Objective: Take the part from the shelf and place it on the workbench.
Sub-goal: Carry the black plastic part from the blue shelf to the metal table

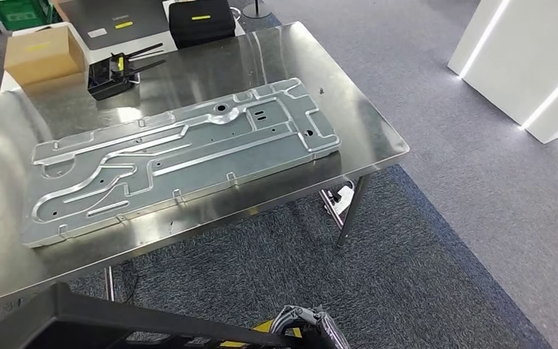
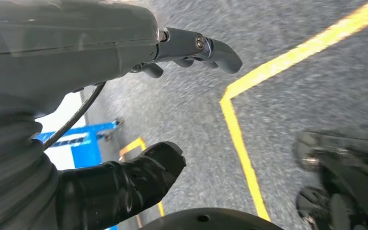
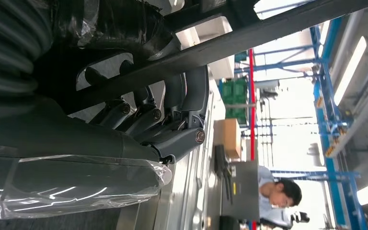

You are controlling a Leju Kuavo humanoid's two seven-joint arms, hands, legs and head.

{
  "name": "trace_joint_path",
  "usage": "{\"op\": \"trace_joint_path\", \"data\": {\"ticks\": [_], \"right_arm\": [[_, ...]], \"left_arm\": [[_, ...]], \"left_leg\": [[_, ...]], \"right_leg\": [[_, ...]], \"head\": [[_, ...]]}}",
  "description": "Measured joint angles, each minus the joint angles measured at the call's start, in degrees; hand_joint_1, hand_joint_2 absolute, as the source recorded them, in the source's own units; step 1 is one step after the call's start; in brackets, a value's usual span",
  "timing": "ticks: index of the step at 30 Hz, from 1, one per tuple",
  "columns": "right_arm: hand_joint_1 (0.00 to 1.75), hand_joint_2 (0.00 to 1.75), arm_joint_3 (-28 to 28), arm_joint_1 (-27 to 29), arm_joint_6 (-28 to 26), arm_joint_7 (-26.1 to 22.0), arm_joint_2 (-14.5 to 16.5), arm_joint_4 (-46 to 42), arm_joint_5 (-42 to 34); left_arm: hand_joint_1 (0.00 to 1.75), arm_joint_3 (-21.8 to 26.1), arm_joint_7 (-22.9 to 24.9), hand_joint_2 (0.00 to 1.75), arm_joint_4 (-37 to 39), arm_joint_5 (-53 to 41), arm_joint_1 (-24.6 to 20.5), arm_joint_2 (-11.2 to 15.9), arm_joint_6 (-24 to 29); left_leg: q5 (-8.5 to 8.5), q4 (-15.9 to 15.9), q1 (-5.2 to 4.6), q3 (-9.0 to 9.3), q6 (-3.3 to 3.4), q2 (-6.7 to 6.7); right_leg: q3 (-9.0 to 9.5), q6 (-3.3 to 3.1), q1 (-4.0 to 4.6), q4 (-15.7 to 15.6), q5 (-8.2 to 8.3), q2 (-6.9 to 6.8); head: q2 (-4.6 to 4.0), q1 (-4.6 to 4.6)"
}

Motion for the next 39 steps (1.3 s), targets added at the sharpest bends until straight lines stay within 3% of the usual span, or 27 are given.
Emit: {"op": "trace_joint_path", "data": {"ticks": [2,3,6,8,10,11,12,13,14,15,17,19,21,23,25,27,28,29,31,33,37,39], "right_arm": [[1.75,1.75,0.0,0.0,0.0,0.0,0.0,0.0,0.0],[1.75,1.75,0.0,0.0,0.0,0.0,0.0,0.0,0.1],[1.75,1.75,0.0,-0.2,-0.2,-0.1,0.0,0.1,0.2],[1.75,1.75,0.1,-0.3,-0.3,-0.1,0.0,0.1,0.2],[1.75,1.75,0.1,-0.4,-0.7,-0.2,-0.1,0.1,0.3],[1.75,1.75,0.1,-0.3,-0.9,-0.1,-0.2,0.1,0.3],[1.75,1.75,0.1,-0.3,-1.1,-0.1,-0.3,0.1,0.3],[1.75,1.75,0.1,-0.3,-1.2,0.0,-0.3,0.1,0.3],[1.75,1.75,0.1,-0.3,-1.2,0.0,-0.4,0.1,0.3],[1.75,1.75,0.1,-0.3,-1.3,0.0,-0.5,0.1,0.3],[1.75,1.75,0.1,-0.3,-1.6,0.0,-0.5,0.1,0.3],[1.75,1.75,0.1,-0.2,-1.8,0.1,-0.6,0.0,0.4],[1.75,1.75,0.1,-0.3,-1.9,0.3,-0.7,0.0,0.4],[1.75,1.75,0.1,-0.3,-1.9,0.6,-0.7,-0.1,0.4],[1.75,1.75,0.1,-0.3,-1.9,0.8,-0.7,-0.1,0.3],[1.75,1.75,0.2,-0.3,-1.9,1.0,-0.7,-0.2,0.2],[1.75,1.75,0.2,-0.3,-1.9,1.1,-0.8,-0.2,0.2],[1.75,1.75,0.2,-0.3,-1.9,1.1,-0.8,-0.2,0.2],[1.75,1.75,0.2,-0.3,-1.9,1.1,-0.8,-0.2,0.2],[1.75,1.75,0.2,-0.4,-1.9,1.3,-0.8,-0.2,-0.1],[1.75,1.75,0.2,-0.8,-1.7,3.4,-0.8,-0.2,-2.0],[1.75,1.75,0.2,-1.5,-1.7,4.9,-0.8,0.0,-2.2]], "left_arm": [[0.0,0.0,0.0,1.75,0.0,0.0,0.0,0.0,0.0],[0.0,0.0,0.0,1.75,0.0,0.0,-0.1,0.0,0.0],[0.0,0.0,-0.1,1.75,0.0,0.0,0.0,0.0,0.0],[0.0,0.0,-0.3,1.75,0.0,-0.1,0.0,0.0,0.0],[0.0,0.0,-0.5,1.75,0.0,-0.1,-0.2,0.0,-0.1],[0.0,0.0,-0.6,1.75,0.0,-0.1,-0.2,0.0,-0.1],[0.0,-0.1,-0.6,1.75,0.0,-0.1,-0.2,0.0,-0.1],[0.0,-0.1,-0.7,1.75,0.0,-0.2,-0.2,0.0,-0.1],[0.0,-0.1,-0.7,1.75,0.0,-0.2,-0.2,0.0,-0.2],[0.0,-0.2,-0.7,1.75,0.0,-0.3,-0.2,0.0,-0.2],[0.0,-0.3,-0.8,1.75,0.0,-0.3,-0.3,-0.2,-0.2],[0.0,-0.4,-0.9,1.75,0.0,-0.3,-0.3,-0.3,-0.2],[0.0,-0.5,-1.0,1.75,0.0,-0.3,-0.2,-0.3,-0.3],[0.0,-0.7,-1.1,1.75,0.0,-0.3,-0.1,-0.4,-0.4],[0.0,-1.0,-1.1,1.75,0.0,-0.3,-0.3,-0.5,-0.6],[0.0,-1.1,-1.2,1.75,0.0,-0.3,-0.4,-0.5,-0.8],[0.0,-1.2,-1.2,1.75,0.0,-0.3,-0.4,-0.5,-0.8],[0.0,-1.2,-1.2,1.75,0.0,-0.3,-0.3,-0.5,-0.8],[0.0,-1.3,-1.3,1.75,0.0,-0.3,-0.2,-0.5,-0.9],[0.0,-1.3,-1.4,1.75,0.0,-0.2,-0.1,-0.5,-0.9],[0.0,-1.4,-1.5,1.75,0.0,0.1,-0.1,-0.6,-1.0],[0.0,-1.4,-1.6,1.75,0.0,0.1,-0.2,-0.8,-1.1]], "left_leg": [[2.34,-6.6,-0.28,3.5,0.68,2.03],[2.65,-8.1,-0.47,4.15,1.12,2.59],[2.8,-8.8,-0.57,4.13,2.22,1.31],[3.12,-9.5,-0.28,4.7,2.93,0.27],[3.27,-9.7,-0.22,4.92,3.42,-0.79],[3.29,-9.6,-0.27,4.9,3.53,-1.39],[3.26,-9.5,-0.3,4.9,3.58,-2.05],[3.22,-9.5,-0.33,4.91,3.57,-2.75],[3.16,-9.3,-0.33,4.96,3.5,-3.49],[3.06,-9.2,-0.3,5.0,3.39,-4.23],[2.79,-8.6,-0.35,4.8,2.95,-5.59],[2.67,-8.4,-0.31,4.3,2.31,-6.68],[2.64,-8.3,-0.1,3.99,1.6,-7.24],[1.19,-6.2,-0.13,3.1,1.04,-5.2],[-2.32,-0.1,-0.13,0.15,0.6,-2.44],[-4.91,6.5,0.03,-3.17,0.22,-1.62],[-4.72,7.5,0.08,-3.69,0.1,-1.45],[-3.48,6.2,0.1,-3.03,0.04,-1.29],[0.26,-1.3,0.12,0.85,0.21,-0.77],[2.21,-7.2,-0.13,3.88,0.83,-0.33],[2.53,-8.7,-0.36,4.63,2.28,-0.43],[2.8,-9.3,-0.15,5.04,3.01,-0.5]], "right_leg": [[0.33,0.49,0.26,0.1,-0.4,-0.94],[0.47,0.78,0.37,0.1,-0.53,-1.36],[0.98,1.67,0.27,0.0,-0.82,-2.21],[0.25,2.14,0.09,2.3,-2.59,-0.2],[-3.06,2.26,-0.07,9.2,-6.15,2.54],[-5.1,2.28,-0.11,13.1,-7.61,3.14],[-6.53,2.29,-0.14,15.5,-8.0,3.35],[-7.08,2.29,-0.17,16.0,-7.31,3.43],[-6.59,2.23,-0.23,14.3,-5.58,3.59],[-5.22,2.14,-0.31,10.8,-3.22,4.15],[-2.37,1.96,-0.45,3.7,-0.14,6.56],[-1.39,1.82,-0.35,1.0,0.28,7.76],[-1.15,1.34,-0.31,0.7,0.44,6.65],[-0.71,0.58,-0.48,0.2,0.64,5.39],[-0.52,0.06,-0.41,-0.1,0.62,3.91],[-0.5,-0.1,-0.25,0.0,0.43,2.38],[-0.44,-0.07,-0.22,0.0,0.31,1.78],[-0.33,0.02,-0.22,0.0,0.18,1.33],[0.01,0.34,-0.23,0.1,-0.12,0.77],[0.16,0.79,-0.04,0.2,-0.39,0.41],[0.33,1.89,0.06,0.3,-0.63,0.53],[-0.95,2.35,-0.09,3.3,-2.57,1.75]], "head": [[0.0,0.02],[0.0,0.03],[0.01,0.03],[0.01,0.05],[0.0,0.06],[0.0,0.04],[0.0,0.04],[0.0,0.04],[0.0,0.04],[0.0,0.04],[0.0,0.04],[0.0,0.04],[0.0,0.03],[0.0,-0.03],[0.0,-0.09],[0.0,-0.1],[0.0,-0.1],[0.0,-0.11],[0.0,-0.1],[0.0,-0.1],[0.0,-0.07],[0.0,-0.02]]}}
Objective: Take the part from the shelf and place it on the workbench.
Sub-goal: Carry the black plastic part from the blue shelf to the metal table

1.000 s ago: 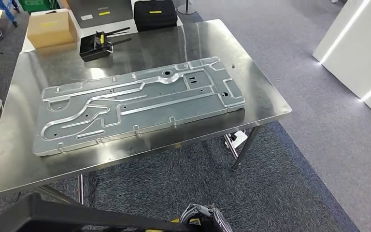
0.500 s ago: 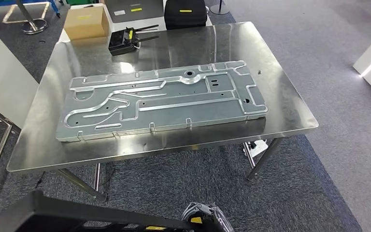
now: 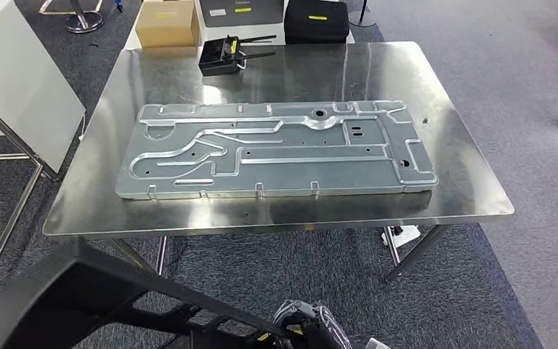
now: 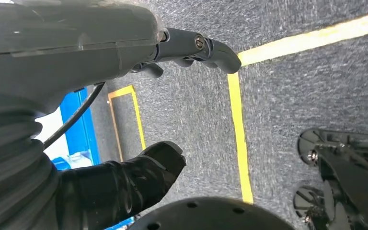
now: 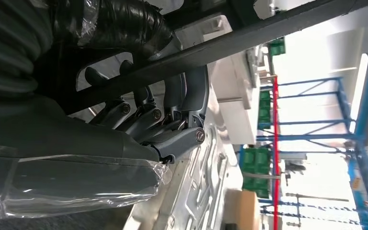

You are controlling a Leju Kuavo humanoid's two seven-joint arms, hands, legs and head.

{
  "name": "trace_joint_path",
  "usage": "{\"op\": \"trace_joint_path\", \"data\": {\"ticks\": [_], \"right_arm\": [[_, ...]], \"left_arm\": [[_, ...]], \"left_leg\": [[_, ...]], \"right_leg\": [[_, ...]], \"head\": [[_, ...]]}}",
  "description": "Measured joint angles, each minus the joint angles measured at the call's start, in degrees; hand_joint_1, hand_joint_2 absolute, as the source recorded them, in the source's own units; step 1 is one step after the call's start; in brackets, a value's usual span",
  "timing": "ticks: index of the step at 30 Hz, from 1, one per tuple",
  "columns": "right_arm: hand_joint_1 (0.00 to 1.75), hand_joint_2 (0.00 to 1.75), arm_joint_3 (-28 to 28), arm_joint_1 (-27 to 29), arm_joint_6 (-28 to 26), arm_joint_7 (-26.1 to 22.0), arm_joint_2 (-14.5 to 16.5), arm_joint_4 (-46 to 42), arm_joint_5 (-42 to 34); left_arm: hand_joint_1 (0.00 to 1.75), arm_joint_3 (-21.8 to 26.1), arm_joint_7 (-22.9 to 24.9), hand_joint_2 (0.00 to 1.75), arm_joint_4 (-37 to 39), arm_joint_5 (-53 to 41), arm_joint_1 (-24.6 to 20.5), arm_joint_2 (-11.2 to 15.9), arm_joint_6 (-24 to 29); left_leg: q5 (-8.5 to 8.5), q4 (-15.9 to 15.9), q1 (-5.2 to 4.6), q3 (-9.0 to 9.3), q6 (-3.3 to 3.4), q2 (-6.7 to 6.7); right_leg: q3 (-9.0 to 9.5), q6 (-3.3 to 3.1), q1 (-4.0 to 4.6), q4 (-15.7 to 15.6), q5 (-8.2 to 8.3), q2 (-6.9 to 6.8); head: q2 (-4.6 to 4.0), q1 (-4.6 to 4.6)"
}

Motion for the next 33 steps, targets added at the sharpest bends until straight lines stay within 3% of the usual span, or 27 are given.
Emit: {"op": "trace_joint_path", "data": {"ticks": [2,3,4,5,6,7,9,10,14,16,18,19,20,21,22,24,26,28,30,31,33], "right_arm": [[1.75,1.75,0.0,-1.5,-0.1,2.1,0.0,0.9,1.6],[1.75,1.75,0.0,-2.6,-0.1,3.3,0.0,1.7,3.2],[1.75,1.75,-0.1,-4.1,-0.2,4.6,0.1,2.8,4.9],[1.75,1.75,-0.1,-6.0,-0.3,6.0,0.2,4.2,6.6],[1.75,1.75,-0.2,-8.4,-0.3,7.4,0.5,5.8,7.8],[1.75,1.75,-0.3,-11.1,-0.4,8.8,0.9,7.7,8.4],[1.75,1.75,-0.7,-16.3,-0.5,11.1,1.9,11.2,8.3],[1.75,1.75,-1.0,-18.7,-0.5,12.0,2.4,12.8,7.6],[1.75,1.75,-2.8,-29.4,-0.8,15.9,4.6,20.1,2.4],[1.75,1.75,-4.1,-33.8,-0.9,16.8,5.6,22.9,0.9],[1.75,1.75,-5.1,-36.4,-1.2,17.0,6.1,25.0,0.4],[1.75,1.75,-5.4,-37.3,-1.5,17.1,6.4,26.0,0.3],[1.75,1.75,-5.6,-38.2,-1.9,17.4,6.7,26.9,0.0],[1.75,1.75,-5.8,-39.3,-2.5,17.7,7.0,27.9,-0.3],[1.75,1.75,-6.1,-40.8,-3.3,18.0,7.4,28.9,-0.6],[1.75,1.75,-6.9,-45.2,-5.2,18.8,8.2,31.2,-1.2],[1.75,1.75,-7.8,-50.3,-7.3,19.6,8.8,34.1,-1.0],[1.75,1.75,-8.5,-54.7,-9.2,20.6,9.3,37.0,0.2],[1.75,1.75,-8.9,-58.5,-11.0,21.5,9.6,39.8,1.9],[1.75,1.75,-9.0,-60.5,-12.1,22.0,9.9,41.3,3.1],[1.75,1.75,-9.0,-64.4,-15.9,23.2,10.4,44.3,7.5]], "left_arm": [[0.0,-0.1,-0.1,1.75,0.0,0.0,-0.2,-0.1,-0.2],[0.0,-0.3,-0.2,1.75,0.0,-0.1,-0.2,-0.1,-0.5],[0.0,-0.5,-0.2,1.75,0.0,-0.1,-0.2,-0.1,-0.7],[0.0,-0.8,-0.3,1.75,0.0,-0.2,-0.3,-0.1,-1.0],[0.0,-1.1,-0.3,1.75,0.0,-0.4,-0.4,-0.1,-1.3],[0.0,-1.5,-0.4,1.75,0.0,-0.5,-0.6,-0.2,-1.6],[0.0,-1.9,-0.5,1.75,0.0,-0.6,-0.9,-0.3,-2.0],[0.0,-2.2,-0.6,1.75,0.0,-0.6,-1.0,-0.4,-2.1],[0.0,-3.3,-0.6,1.75,0.0,-0.9,-1.1,-0.4,-2.7],[0.0,-3.8,-0.5,1.75,0.0,-1.0,-1.2,-0.4,-2.9],[0.0,-4.1,-0.5,1.75,0.0,-1.0,-1.2,-0.4,-3.0],[0.0,-4.2,-0.5,1.75,0.0,-0.9,-1.1,-0.4,-3.0],[0.0,-4.3,-0.4,1.75,0.0,-0.9,-1.1,-0.4,-3.0],[0.0,-4.4,-0.4,1.75,0.0,-0.8,-1.0,-0.4,-3.0],[0.0,-4.5,-0.3,1.75,0.0,-0.7,-1.0,-0.4,-3.0],[0.0,-4.7,-0.2,1.75,0.0,-0.5,-1.1,-0.3,-3.1],[0.0,-4.9,-0.1,1.75,0.0,-0.2,-1.2,-0.3,-3.2],[0.0,-5.3,0.0,1.75,0.0,0.0,-1.3,-0.3,-3.2],[0.0,-5.6,0.2,1.75,0.0,0.2,-1.2,-0.3,-3.2],[0.0,-5.7,0.3,1.75,0.0,0.3,-1.2,-0.3,-3.2],[0.0,-5.9,0.4,1.75,0.0,0.5,-1.4,-0.2,-3.2]], "left_leg": [[0.04,-0.1,-0.06,-0.01,0.44,-0.04],[0.04,-0.1,-0.12,-0.04,0.53,-0.11],[0.03,0.0,-0.17,-0.04,0.56,-0.21],[0.02,0.1,-0.19,-0.02,0.55,-0.35],[0.0,0.2,-0.2,0.0,0.51,-0.49],[-0.06,0.3,-0.19,-0.02,0.42,-0.61],[-0.21,0.8,-0.35,-0.26,0.03,-0.82],[-0.21,0.9,-0.4,-0.44,-0.26,-0.91],[-0.63,1.9,-0.19,-1.33,-1.64,-0.97],[-3.27,6.5,0.02,-3.58,-2.21,-0.82],[-6.43,13.9,0.13,-7.2,-2.65,-0.76],[-6.93,16.4,0.17,-8.54,-2.8,-0.74],[-6.24,16.8,0.18,-8.91,-2.86,-0.73],[-4.49,14.9,0.19,-8.25,-2.83,-0.7],[-2.1,11.3,0.2,-6.74,-2.71,-0.64],[0.84,4.2,0.0,-3.69,-2.23,-0.41],[1.13,1.5,-0.32,-2.77,-1.65,-0.33],[1.27,1.2,-0.33,-2.81,-1.07,-0.48],[1.47,0.8,-0.09,-2.55,-0.47,-0.55],[1.55,0.6,0.04,-2.44,-0.18,-0.55],[1.49,0.6,-0.02,-2.46,0.19,-0.55]], "right_leg": [[-3.61,0.19,-0.14,7.1,-3.4,1.22],[-5.52,0.23,-0.16,10.7,-4.54,1.45],[-6.72,0.22,-0.17,12.6,-4.6,1.52],[-6.94,0.17,-0.17,12.4,-3.52,1.56],[-6.07,0.05,-0.18,10.0,-1.49,1.59],[-4.45,-0.16,-0.19,6.1,0.82,1.71],[-1.64,-0.52,-0.04,-0.5,3.42,2.12],[-1.08,-0.68,0.08,-2.0,3.7,2.27],[-1.26,-1.84,0.0,-2.7,4.3,2.16],[-1.22,-2.31,-0.17,-3.0,4.54,1.8],[-1.25,-2.48,-0.08,-2.9,4.48,1.35],[-1.24,-2.55,-0.03,-2.9,4.43,1.17],[-1.22,-2.57,0.0,-2.9,4.38,1.06],[-1.19,-2.55,0.01,-2.8,4.32,1.03],[-1.16,-2.47,0.01,-2.7,4.23,1.04],[-1.29,-2.12,0.15,-2.5,4.06,1.1],[-1.65,-1.58,0.29,-2.4,4.08,1.08],[-1.78,-0.97,0.31,-2.5,4.08,0.98],[-2.47,-0.47,0.28,-0.9,2.94,1.1],[-3.7,-0.3,0.27,1.6,1.56,1.22],[-7.67,-0.2,0.18,9.5,-1.83,1.4]], "head": [[0.0,0.03],[0.0,0.02],[0.0,0.02],[0.0,0.02],[0.0,0.02],[0.0,0.03],[0.0,0.03],[0.0,0.02],[0.0,-0.01],[0.0,-0.03],[0.0,-0.03],[0.0,-0.03],[0.0,-0.04],[0.0,-0.03],[0.0,-0.03],[0.0,-0.02],[0.0,-0.02],[0.0,-0.01],[0.0,0.02],[0.0,0.01],[0.0,0.01]]}}
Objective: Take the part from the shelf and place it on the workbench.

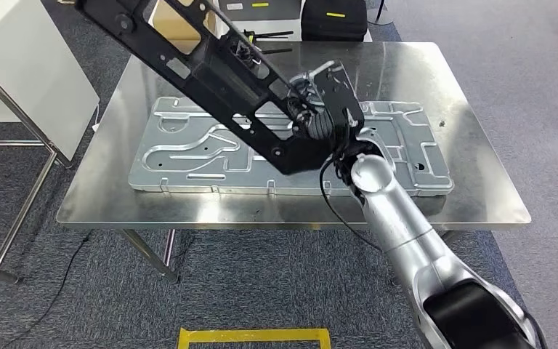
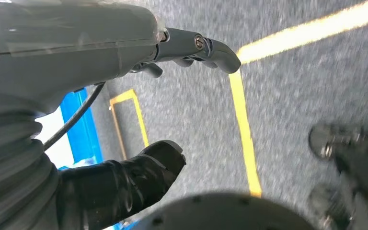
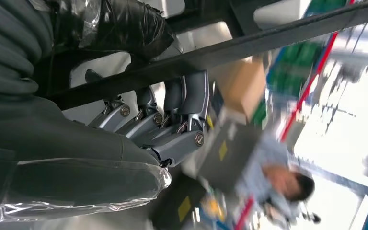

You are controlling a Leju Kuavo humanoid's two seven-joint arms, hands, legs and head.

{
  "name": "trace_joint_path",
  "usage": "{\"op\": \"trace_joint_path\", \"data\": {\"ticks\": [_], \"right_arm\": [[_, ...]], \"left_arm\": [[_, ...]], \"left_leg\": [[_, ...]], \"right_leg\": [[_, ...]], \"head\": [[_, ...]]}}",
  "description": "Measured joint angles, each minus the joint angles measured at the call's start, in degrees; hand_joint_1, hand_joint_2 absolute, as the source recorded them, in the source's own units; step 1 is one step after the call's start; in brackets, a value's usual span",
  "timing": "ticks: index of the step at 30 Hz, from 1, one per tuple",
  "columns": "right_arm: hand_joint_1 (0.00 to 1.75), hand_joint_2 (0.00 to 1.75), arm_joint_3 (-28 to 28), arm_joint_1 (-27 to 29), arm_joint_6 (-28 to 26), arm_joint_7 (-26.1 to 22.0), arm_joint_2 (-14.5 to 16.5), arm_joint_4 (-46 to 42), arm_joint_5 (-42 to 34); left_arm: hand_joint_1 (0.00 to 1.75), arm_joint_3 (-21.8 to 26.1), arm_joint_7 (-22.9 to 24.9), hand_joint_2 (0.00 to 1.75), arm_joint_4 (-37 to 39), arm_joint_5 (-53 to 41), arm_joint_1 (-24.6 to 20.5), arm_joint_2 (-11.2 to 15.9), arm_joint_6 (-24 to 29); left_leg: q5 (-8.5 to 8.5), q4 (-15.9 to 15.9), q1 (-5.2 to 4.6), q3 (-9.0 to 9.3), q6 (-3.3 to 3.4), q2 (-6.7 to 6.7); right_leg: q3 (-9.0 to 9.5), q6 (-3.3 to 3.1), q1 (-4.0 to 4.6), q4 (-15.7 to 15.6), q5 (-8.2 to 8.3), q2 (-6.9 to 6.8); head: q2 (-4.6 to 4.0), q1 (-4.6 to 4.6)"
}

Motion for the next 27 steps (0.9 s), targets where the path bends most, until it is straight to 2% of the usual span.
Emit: {"op": "trace_joint_path", "data": {"ticks": [1,2,3,5,6,7,9,12,14,16,17,18,19,20,22,24,27], "right_arm": [[1.75,1.75,0.0,-1.7,-2.6,0.7,0.3,1.4,3.1],[1.75,1.75,0.1,-3.1,-5.4,1.5,0.5,2.7,6.6],[1.75,1.75,0.4,-4.4,-7.9,2.4,0.7,3.7,10.0],[1.75,1.75,1.3,-7.0,-12.4,4.4,0.9,5.7,17.1],[1.75,1.75,1.9,-8.1,-14.3,5.4,1.0,6.7,20.3],[1.75,1.75,2.6,-9.2,-16.5,6.8,1.1,7.6,24.5],[1.75,1.75,4.3,-10.7,-21.2,10.9,1.2,9.5,35.8],[1.75,1.75,6.7,-11.6,-26.7,18.9,1.1,12.0,59.4],[1.75,1.75,7.2,-11.4,-28.2,21.8,1.1,13.4,71.8],[1.75,1.75,7.2,-10.7,-29.4,23.3,1.2,14.5,79.6],[1.75,1.75,7.4,-10.3,-29.8,24.7,1.2,15.0,82.2],[1.75,1.75,7.8,-10.0,-30.0,26.7,1.1,15.3,83.9],[1.75,1.75,8.8,-9.9,-30.0,29.2,1.0,15.6,85.1],[1.75,1.75,10.3,-9.8,-30.1,31.7,0.7,15.8,85.7],[1.75,1.75,13.8,-9.9,-30.4,35.5,-0.1,16.0,86.0],[1.75,1.75,17.0,-10.0,-30.6,37.9,-1.0,16.3,86.0],[1.75,1.75,22.2,-10.1,-30.7,41.0,-2.2,16.9,86.1]], "left_arm": [[0.0,-0.2,0.0,1.75,0.0,0.0,-0.1,0.0,0.0],[0.0,-0.4,0.1,1.75,0.0,0.0,-0.2,0.0,0.0],[0.0,-0.6,0.1,1.75,0.0,0.0,-0.2,0.1,0.0],[0.0,-1.1,0.2,1.75,0.0,-0.1,-0.2,0.0,-0.1],[0.0,-1.3,0.2,1.75,0.0,-0.3,-0.2,0.0,-0.1],[0.0,-1.5,0.2,1.75,0.0,-0.4,-0.3,0.0,-0.2],[0.0,-2.1,0.4,1.75,0.0,-0.9,-0.4,0.0,-0.3],[0.0,-3.2,0.9,1.75,0.0,-1.7,-0.5,0.1,-0.4],[0.0,-4.0,1.1,1.75,0.0,-1.9,-0.6,0.1,-0.5],[0.0,-4.8,1.2,1.75,0.0,-1.9,-0.6,0.0,-0.5],[0.0,-5.2,1.3,1.75,0.0,-1.9,-0.7,0.0,-0.6],[0.0,-5.5,1.3,1.75,0.0,-1.9,-0.7,0.0,-0.6],[0.0,-5.9,1.3,1.75,0.0,-1.9,-0.7,0.0,-0.6],[0.0,-6.2,1.3,1.75,0.0,-1.9,-0.7,0.0,-0.6],[0.0,-6.8,1.4,1.75,0.0,-1.9,-0.8,0.0,-0.6],[0.0,-7.2,1.5,1.75,0.0,-1.9,-0.9,0.0,-0.6],[0.0,-7.9,1.7,1.75,0.0,-1.9,-1.1,-0.1,-0.6]], "left_leg": [[-0.07,0.0,-0.02,0.03,0.12,-0.05],[-0.16,0.1,-0.03,0.13,0.18,-0.15],[-0.27,0.1,-0.03,0.27,0.17,-0.3],[-0.63,0.3,-0.02,0.58,-0.03,-0.58],[-0.83,0.5,-0.15,0.58,-0.24,-0.68],[-0.96,0.6,-0.23,0.46,-0.48,-0.74],[-1.01,0.7,-0.39,0.23,-1.0,-0.79],[-1.84,1.4,-0.28,0.06,-1.79,-0.65],[-4.54,6.6,-0.14,-2.32,-2.28,-0.37],[-7.4,14.2,-0.03,-6.37,-2.63,-0.24],[-7.61,16.3,-0.02,-7.67,-2.68,-0.22],[-6.78,16.4,-0.02,-8.0,-2.65,-0.22],[-4.87,14.0,-0.02,-7.06,-2.51,-0.21],[-2.52,10.1,-0.02,-5.38,-2.3,-0.2],[0.26,2.9,-0.23,-1.92,-1.8,-0.19],[0.32,0.4,-0.55,-0.75,-1.43,-0.22],[0.6,-0.5,-0.36,-0.33,-0.69,-0.17]], "right_leg": [[-1.85,0.02,-0.02,3.4,-0.9,0.05],[-2.89,0.0,-0.02,5.0,-0.68,0.08],[-2.78,-0.09,-0.03,4.2,0.72,0.1],[-0.1,-0.46,-0.01,-3.0,5.35,0.17],[1.53,-0.64,0.05,-6.8,7.0,0.24],[2.66,-0.8,0.12,-9.5,7.84,0.32],[3.36,-1.08,0.32,-11.2,7.71,0.48],[3.83,-1.88,0.12,-11.9,7.72,0.45],[4.24,-2.38,0.03,-12.2,7.68,0.37],[4.37,-2.68,0.15,-12.2,7.51,0.36],[4.44,-2.74,0.21,-12.2,7.44,0.37],[4.53,-2.75,0.24,-12.2,7.36,0.4],[4.69,-2.71,0.26,-12.2,7.26,0.44],[4.88,-2.64,0.27,-12.2,7.14,0.5],[5.06,-2.33,0.34,-12.2,6.95,0.62],[4.94,-1.83,0.36,-12.2,6.94,0.68],[4.77,-0.88,0.33,-11.8,6.49,0.66]], "head": [[0.0,-0.01],[0.0,0.01],[0.0,0.01],[0.0,0.03],[0.0,0.02],[0.0,0.01],[0.0,-0.01],[0.0,-0.02],[0.0,-0.03],[0.0,-0.03],[0.0,-0.03],[0.0,-0.03],[0.0,-0.03],[0.0,-0.03],[0.0,-0.02],[0.0,-0.02],[0.0,0.0]]}}
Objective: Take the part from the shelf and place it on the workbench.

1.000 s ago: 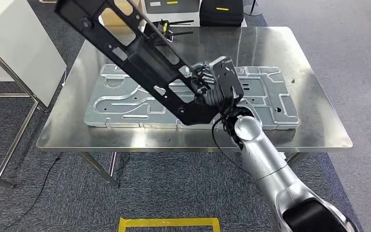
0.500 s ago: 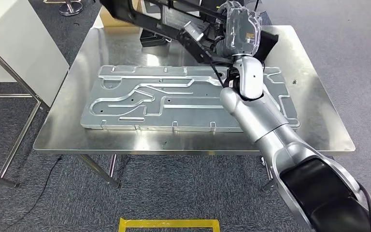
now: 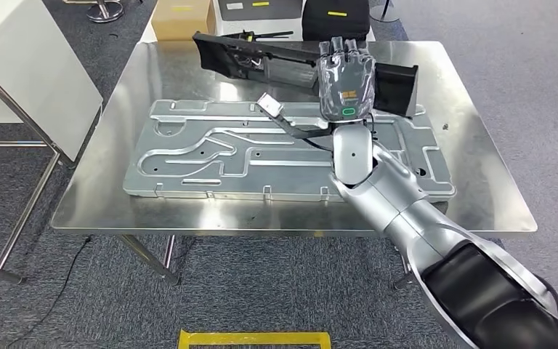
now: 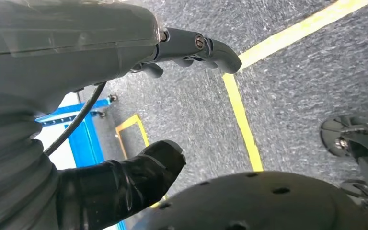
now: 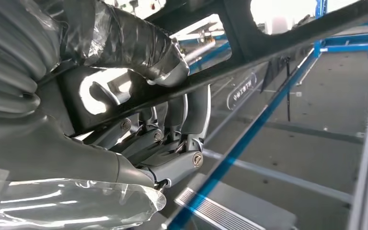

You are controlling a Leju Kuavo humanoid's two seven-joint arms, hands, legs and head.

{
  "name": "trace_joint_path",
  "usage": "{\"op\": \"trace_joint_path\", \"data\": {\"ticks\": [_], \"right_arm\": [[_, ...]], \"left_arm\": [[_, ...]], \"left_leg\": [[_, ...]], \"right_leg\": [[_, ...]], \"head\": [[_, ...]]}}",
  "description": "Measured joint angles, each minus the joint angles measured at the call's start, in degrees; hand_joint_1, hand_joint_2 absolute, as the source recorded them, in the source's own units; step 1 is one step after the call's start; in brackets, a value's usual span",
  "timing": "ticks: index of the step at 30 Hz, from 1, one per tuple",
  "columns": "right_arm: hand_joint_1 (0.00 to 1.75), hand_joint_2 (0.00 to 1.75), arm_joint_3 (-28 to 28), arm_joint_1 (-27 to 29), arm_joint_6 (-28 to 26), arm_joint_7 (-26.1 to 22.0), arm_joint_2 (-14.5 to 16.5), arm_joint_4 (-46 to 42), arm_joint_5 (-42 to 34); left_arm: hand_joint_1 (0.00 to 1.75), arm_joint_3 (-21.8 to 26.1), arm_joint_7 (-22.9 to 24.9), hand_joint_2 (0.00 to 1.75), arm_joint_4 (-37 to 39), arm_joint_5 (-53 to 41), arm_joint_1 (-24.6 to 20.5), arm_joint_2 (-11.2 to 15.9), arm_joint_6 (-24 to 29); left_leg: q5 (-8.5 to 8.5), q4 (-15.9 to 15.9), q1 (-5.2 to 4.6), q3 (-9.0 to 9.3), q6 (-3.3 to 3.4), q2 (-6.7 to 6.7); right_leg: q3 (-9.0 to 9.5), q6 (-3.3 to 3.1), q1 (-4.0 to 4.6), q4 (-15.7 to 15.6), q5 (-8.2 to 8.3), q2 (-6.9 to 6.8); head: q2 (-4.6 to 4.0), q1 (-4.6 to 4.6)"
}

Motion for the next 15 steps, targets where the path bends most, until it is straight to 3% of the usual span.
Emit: {"op": "trace_joint_path", "data": {"ticks": [2,4,5,6,7,8,10,11,15], "right_arm": [[1.75,1.75,3.2,0.0,0.0,0.7,-0.8,0.5,0.0],[1.75,1.75,5.3,0.4,-0.1,0.9,-1.5,1.1,0.0],[1.75,1.75,6.1,0.8,-0.1,1.0,-1.8,1.4,0.0],[1.75,1.75,6.6,1.1,-0.1,1.0,-2.0,1.6,0.0],[1.75,1.75,7.0,1.3,-0.1,1.1,-2.1,1.8,0.0],[1.75,1.75,7.3,1.3,-0.1,1.1,-2.3,1.9,0.0],[1.75,1.75,7.8,1.2,-0.1,1.1,-2.5,2.1,0.0],[1.75,1.75,8.0,1.2,-0.1,1.1,-2.6,2.2,0.0],[1.75,1.75,8.7,1.2,-0.1,1.1,-2.8,2.5,0.0]], "left_arm": [[0.0,-0.4,0.1,1.75,0.0,0.0,-0.1,-0.2,0.0],[0.0,-0.5,0.1,1.75,0.0,0.0,-0.2,-0.2,0.0],[0.0,-0.6,0.1,1.75,0.0,0.0,-0.2,-0.2,0.0],[0.0,-0.7,0.1,1.75,0.0,0.0,-0.3,-0.2,0.0],[0.0,-0.8,0.1,1.75,0.0,0.0,-0.3,-0.3,0.0],[0.0,-0.8,0.1,1.75,0.0,0.1,-0.3,-0.4,0.0],[0.0,-0.9,0.1,1.75,0.0,0.1,-0.2,-0.5,0.0],[0.0,-0.9,0.1,1.75,0.0,0.1,-0.3,-0.5,0.0],[0.0,-1.2,0.1,1.75,0.0,0.1,-0.3,-0.5,0.0]], "left_leg": [[0.21,-0.6,0.27,0.44,0.55,0.12],[0.14,-0.6,0.25,0.49,0.85,0.15],[0.05,-0.5,0.26,0.5,0.91,0.12],[-0.06,-0.3,0.29,0.5,0.93,0.06],[-0.23,-0.1,0.33,0.51,0.88,-0.02],[-0.49,0.3,0.37,0.51,0.76,-0.12],[-1.07,1.0,0.31,0.34,0.31,-0.23],[-1.27,1.3,0.22,0.2,0.03,-0.25],[-1.76,1.7,0.22,-0.03,-1.08,-0.13]], "right_leg": [[-1.86,0.55,-0.08,3.9,-2.24,0.0],[-5.68,0.91,-0.32,11.3,-5.25,-0.01],[-7.31,1.05,-0.48,14.1,-5.88,-0.02],[-8.06,1.17,-0.63,15.1,-5.45,-0.04],[-7.7,1.23,-0.78,13.8,-4.0,-0.06],[-6.32,1.26,-0.94,10.5,-1.82,-0.09],[-3.21,1.12,-0.99,3.6,1.0,-0.11],[-2.31,0.96,-0.95,1.6,1.53,-0.08],[-1.98,-0.18,-0.75,0.6,1.59,0.13]], "head": [[0.0,0.0],[0.0,-0.02],[0.0,-0.01],[0.0,-0.01],[0.0,0.0],[0.0,0.0],[0.0,-0.01],[0.0,-0.03],[0.0,-0.02]]}}
